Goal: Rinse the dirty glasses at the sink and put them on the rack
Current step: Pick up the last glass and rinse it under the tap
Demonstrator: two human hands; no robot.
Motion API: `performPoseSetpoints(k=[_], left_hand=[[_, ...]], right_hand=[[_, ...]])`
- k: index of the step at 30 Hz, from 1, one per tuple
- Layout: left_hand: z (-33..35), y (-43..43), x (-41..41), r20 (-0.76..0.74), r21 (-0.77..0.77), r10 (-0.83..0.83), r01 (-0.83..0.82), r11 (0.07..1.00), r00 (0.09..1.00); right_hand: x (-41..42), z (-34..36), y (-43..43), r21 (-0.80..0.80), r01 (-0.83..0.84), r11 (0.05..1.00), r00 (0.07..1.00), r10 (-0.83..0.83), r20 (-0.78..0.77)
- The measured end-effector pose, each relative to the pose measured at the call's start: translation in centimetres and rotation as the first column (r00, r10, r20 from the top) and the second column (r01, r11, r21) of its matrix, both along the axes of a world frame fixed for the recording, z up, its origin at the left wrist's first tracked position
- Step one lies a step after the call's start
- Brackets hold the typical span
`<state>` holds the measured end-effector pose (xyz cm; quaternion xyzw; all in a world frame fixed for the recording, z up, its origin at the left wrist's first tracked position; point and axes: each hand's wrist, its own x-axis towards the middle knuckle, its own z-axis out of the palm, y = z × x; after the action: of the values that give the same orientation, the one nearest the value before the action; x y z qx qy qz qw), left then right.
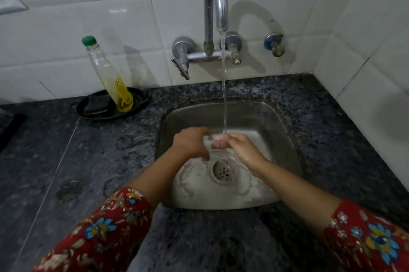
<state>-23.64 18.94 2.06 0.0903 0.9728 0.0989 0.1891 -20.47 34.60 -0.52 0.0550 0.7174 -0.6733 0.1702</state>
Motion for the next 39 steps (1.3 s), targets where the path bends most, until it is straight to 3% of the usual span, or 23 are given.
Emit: performPoseSetpoints(k=[1,2,4,6,8,10,12,14,16,18,20,22,23,25,27,29,30,32,34,35,37,39], left_hand=[[-0.5,0.1,-0.2,0.080,0.210,0.069,-0.085,0.974,0.994],[-0.8,0.3,-0.3,0.197,0.421,0.101,-0.177,0.890,0.975],[-1.2,0.5,-0.6,0.362,0.689,0.026,-0.286,0.666,0.932],[-1.3,0.5,-1.1,0.410,0.770,-0.090,-0.292,0.567,0.908],[-1.2,1.0,-1.5,0.426,0.801,-0.129,-0.307,0.514,0.895],[-0.8,2.1,-1.8,0.436,0.805,-0.038,-0.371,0.463,0.899],[-0.6,3.6,-1.8,0.403,0.772,0.161,-0.429,0.470,0.901],[-0.6,4.8,-1.6,0.224,0.655,0.371,-0.421,0.628,0.901],[-0.6,4.9,-1.4,-0.004,0.540,0.432,-0.361,0.760,0.902],[-0.2,4.1,-2.0,0.062,0.616,0.322,-0.290,0.732,0.945],[0.6,2.6,-2.8,0.284,0.730,0.032,-0.237,0.641,0.958],[1.1,1.4,-3.1,0.417,0.810,-0.227,-0.247,0.532,0.880],[1.0,1.2,-3.1,0.444,0.823,-0.272,-0.269,0.500,0.853],[0.5,1.4,-2.8,0.430,0.821,-0.189,-0.296,0.487,0.883],[-0.5,2.8,-2.2,0.311,0.804,0.054,-0.293,0.517,0.949],[-1.4,4.2,-1.7,0.096,0.728,0.275,-0.256,0.636,0.957],[-1.7,4.4,-1.6,0.010,0.691,0.327,-0.244,0.681,0.945],[-1.3,3.4,-2.1,0.022,0.750,0.244,-0.177,0.638,0.970],[-0.7,1.7,-2.8,0.159,0.852,-0.011,-0.131,0.507,0.987],[-0.4,1.0,-2.9,0.204,0.874,-0.106,-0.132,0.467,0.973],[-0.7,1.0,-2.8,0.203,0.867,-0.090,-0.136,0.479,0.975],[-1.6,2.1,-2.6,0.072,0.797,0.120,-0.129,0.590,0.990]], right_hand=[[0.0,0.1,-0.2,0.141,-0.050,0.989,0.986,0.072,-0.150],[0.0,0.2,0.1,0.304,-0.090,0.949,0.943,0.179,-0.280],[-0.9,0.6,1.4,0.626,-0.086,0.775,0.756,0.460,-0.466],[-2.6,1.1,3.1,0.816,-0.053,0.576,0.572,0.687,-0.448],[-3.9,1.8,4.1,0.859,-0.021,0.511,0.499,0.750,-0.434],[-4.2,1.9,3.8,0.806,0.058,0.589,0.561,0.649,-0.515],[-4.1,2.4,2.3,0.742,0.212,0.636,0.640,0.484,-0.597],[-4.7,3.3,0.3,0.796,0.271,0.542,0.787,0.351,-0.508],[-5.2,4.1,-0.6,0.838,0.217,0.500,0.867,0.296,-0.401],[-4.9,4.0,-0.2,0.774,0.193,0.603,0.825,0.326,-0.461],[-4.0,3.7,0.8,0.665,0.137,0.734,0.707,0.398,-0.584],[-3.6,3.4,1.9,0.643,0.059,0.764,0.603,0.485,-0.633],[-3.7,3.3,2.2,0.660,0.037,0.750,0.572,0.526,-0.629],[-4.0,3.4,2.2,0.717,0.031,0.696,0.590,0.566,-0.575],[-4.4,3.6,1.0,0.801,0.092,0.591,0.682,0.549,-0.484],[-4.6,4.1,-0.2,0.871,0.144,0.470,0.802,0.460,-0.381],[-4.7,4.1,-0.4,0.859,0.158,0.487,0.807,0.438,-0.396],[-4.4,4.0,0.1,0.748,0.131,0.651,0.730,0.447,-0.517],[-3.9,4.1,1.6,0.606,0.007,0.795,0.659,0.452,-0.601],[-3.8,4.2,2.2,0.567,-0.044,0.822,0.639,0.460,-0.616],[-4.0,4.2,1.9,0.640,-0.026,0.768,0.654,0.498,-0.570],[-4.7,4.5,0.3,0.785,0.064,0.616,0.741,0.498,-0.450]])
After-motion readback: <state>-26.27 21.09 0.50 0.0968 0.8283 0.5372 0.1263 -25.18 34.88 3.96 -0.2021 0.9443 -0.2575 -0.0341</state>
